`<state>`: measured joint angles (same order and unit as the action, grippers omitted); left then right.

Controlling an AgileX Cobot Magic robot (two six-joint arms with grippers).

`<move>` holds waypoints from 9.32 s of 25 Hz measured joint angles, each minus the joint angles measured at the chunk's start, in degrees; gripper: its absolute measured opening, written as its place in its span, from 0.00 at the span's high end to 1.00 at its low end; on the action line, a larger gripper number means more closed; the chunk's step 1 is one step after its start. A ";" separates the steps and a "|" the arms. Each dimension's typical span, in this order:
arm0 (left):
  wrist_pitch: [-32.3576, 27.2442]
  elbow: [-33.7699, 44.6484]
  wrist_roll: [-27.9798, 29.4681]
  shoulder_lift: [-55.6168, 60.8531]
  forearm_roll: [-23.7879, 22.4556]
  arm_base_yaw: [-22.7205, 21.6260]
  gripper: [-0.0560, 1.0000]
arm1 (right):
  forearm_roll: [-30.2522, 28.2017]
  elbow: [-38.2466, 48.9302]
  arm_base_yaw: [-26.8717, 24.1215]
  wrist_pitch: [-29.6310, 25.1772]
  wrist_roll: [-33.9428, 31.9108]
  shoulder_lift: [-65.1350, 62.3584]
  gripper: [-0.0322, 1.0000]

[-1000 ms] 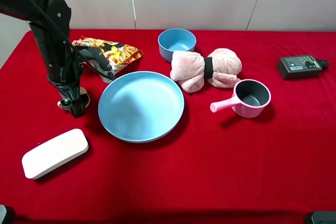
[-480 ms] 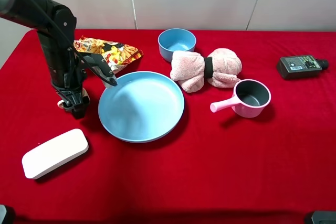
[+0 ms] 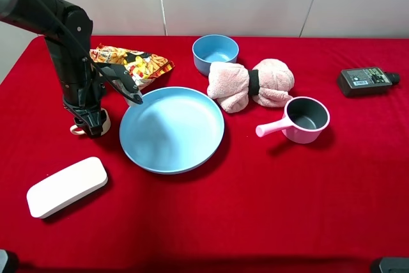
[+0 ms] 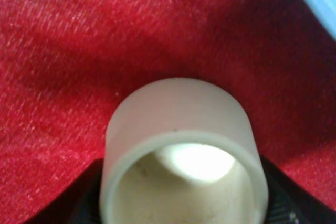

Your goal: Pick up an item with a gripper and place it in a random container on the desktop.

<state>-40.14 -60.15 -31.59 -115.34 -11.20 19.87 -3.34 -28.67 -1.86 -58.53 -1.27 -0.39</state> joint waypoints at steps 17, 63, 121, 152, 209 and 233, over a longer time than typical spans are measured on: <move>-0.17 0.00 1.50 0.84 0.00 0.00 0.45 | 0.00 0.00 0.00 0.00 0.00 0.00 0.30; -26.66 -38.58 18.43 1.00 2.97 8.56 0.45 | 0.00 0.00 0.00 0.00 0.00 0.00 0.30; 1.96 -63.90 17.83 -28.22 9.14 14.11 0.45 | 0.00 0.00 0.00 0.00 0.00 0.00 0.30; -1.94 -63.90 17.83 -26.87 9.34 14.17 0.04 | 0.00 0.00 0.00 0.00 0.00 0.00 0.30; -26.99 -12.03 21.50 53.57 8.27 14.17 0.01 | 0.00 0.00 0.00 0.00 0.00 0.00 0.30; -26.94 18.37 22.63 96.26 11.72 -9.82 0.01 | 0.00 0.00 0.00 0.00 0.00 0.00 0.30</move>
<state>-67.07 -41.78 -8.97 -19.08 0.53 10.05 -3.34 -28.67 -1.86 -58.53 -1.27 -0.39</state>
